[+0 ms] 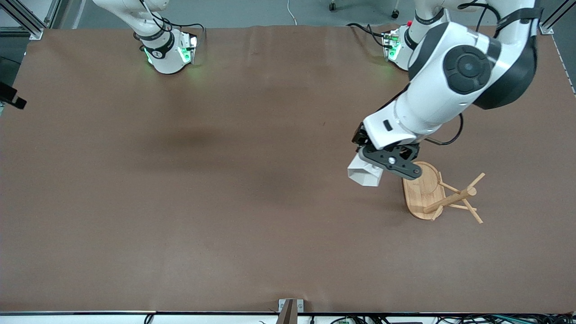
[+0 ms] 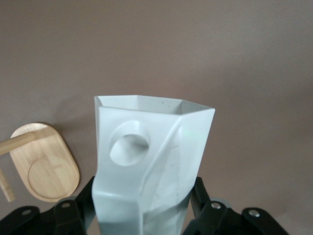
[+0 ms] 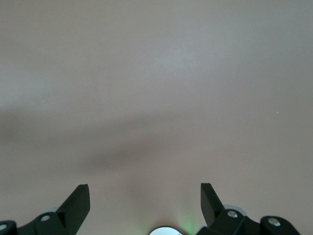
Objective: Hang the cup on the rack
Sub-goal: 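Carry the cup with the left gripper over the wooden rack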
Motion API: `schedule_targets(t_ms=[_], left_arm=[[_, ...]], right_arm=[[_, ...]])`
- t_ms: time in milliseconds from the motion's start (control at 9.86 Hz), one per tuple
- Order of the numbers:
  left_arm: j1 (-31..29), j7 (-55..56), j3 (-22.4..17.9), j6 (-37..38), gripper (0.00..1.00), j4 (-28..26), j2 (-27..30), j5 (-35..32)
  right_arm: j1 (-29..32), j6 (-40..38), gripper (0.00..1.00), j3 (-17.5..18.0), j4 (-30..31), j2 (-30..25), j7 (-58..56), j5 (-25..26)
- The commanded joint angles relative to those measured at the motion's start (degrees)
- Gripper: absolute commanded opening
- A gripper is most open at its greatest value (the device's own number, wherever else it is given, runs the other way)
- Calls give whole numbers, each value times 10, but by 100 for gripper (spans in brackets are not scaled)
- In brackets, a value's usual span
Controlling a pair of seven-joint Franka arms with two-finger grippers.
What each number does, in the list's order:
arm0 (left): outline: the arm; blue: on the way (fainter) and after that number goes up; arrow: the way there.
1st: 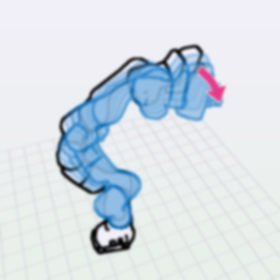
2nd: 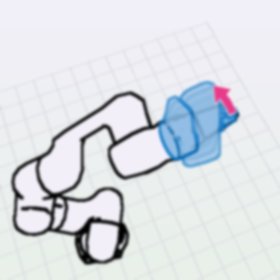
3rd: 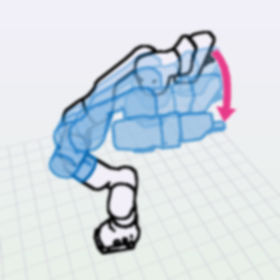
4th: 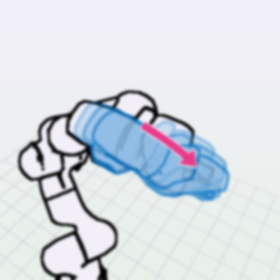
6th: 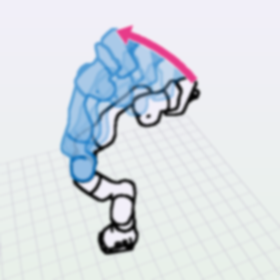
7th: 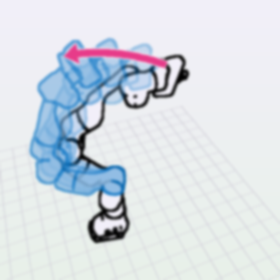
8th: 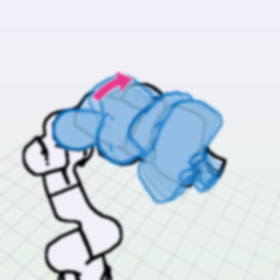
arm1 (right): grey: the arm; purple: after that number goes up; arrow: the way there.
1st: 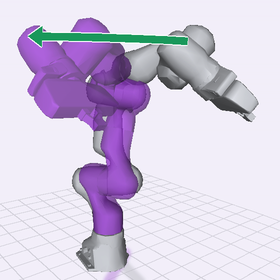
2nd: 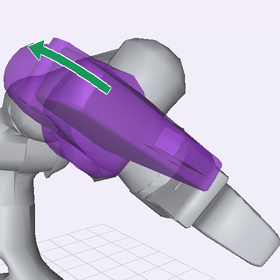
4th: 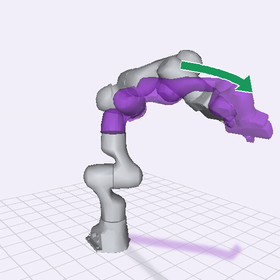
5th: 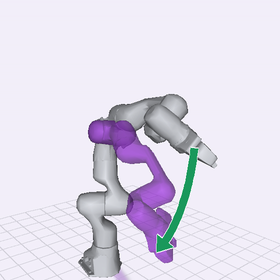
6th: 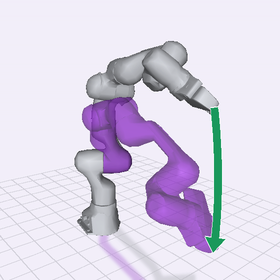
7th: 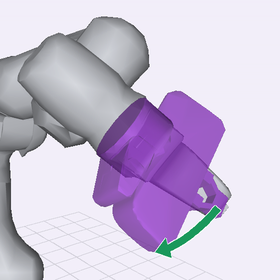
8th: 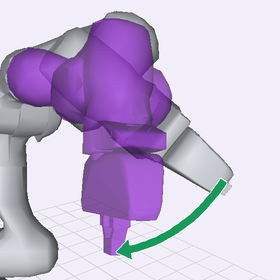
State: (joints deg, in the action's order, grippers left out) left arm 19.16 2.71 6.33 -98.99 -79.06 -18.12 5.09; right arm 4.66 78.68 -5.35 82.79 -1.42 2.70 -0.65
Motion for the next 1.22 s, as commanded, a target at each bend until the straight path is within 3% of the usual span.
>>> schedule_targets(t_ms=[0, 507, 710, 1116], left_arm=[[-28, 13, 5, 4, 0, -52, 32, -11], [-58, 5, 6, -11, 0, -155, 93, -5], [-60, -5, 5, -79, 0, -222, 106, -6], [-89, -78, 3, -163, 0, -294, 106, -5]], right_arm=[[3, -1, 100, 11, 1, 5, 8, 14], [-18, 37, 100, 14, 4, 7, 70, 18], [-17, 27, 100, 13, 1, 7, 55, 17], [-12, 27, 100, 10, 1, 7, 20, 17]])
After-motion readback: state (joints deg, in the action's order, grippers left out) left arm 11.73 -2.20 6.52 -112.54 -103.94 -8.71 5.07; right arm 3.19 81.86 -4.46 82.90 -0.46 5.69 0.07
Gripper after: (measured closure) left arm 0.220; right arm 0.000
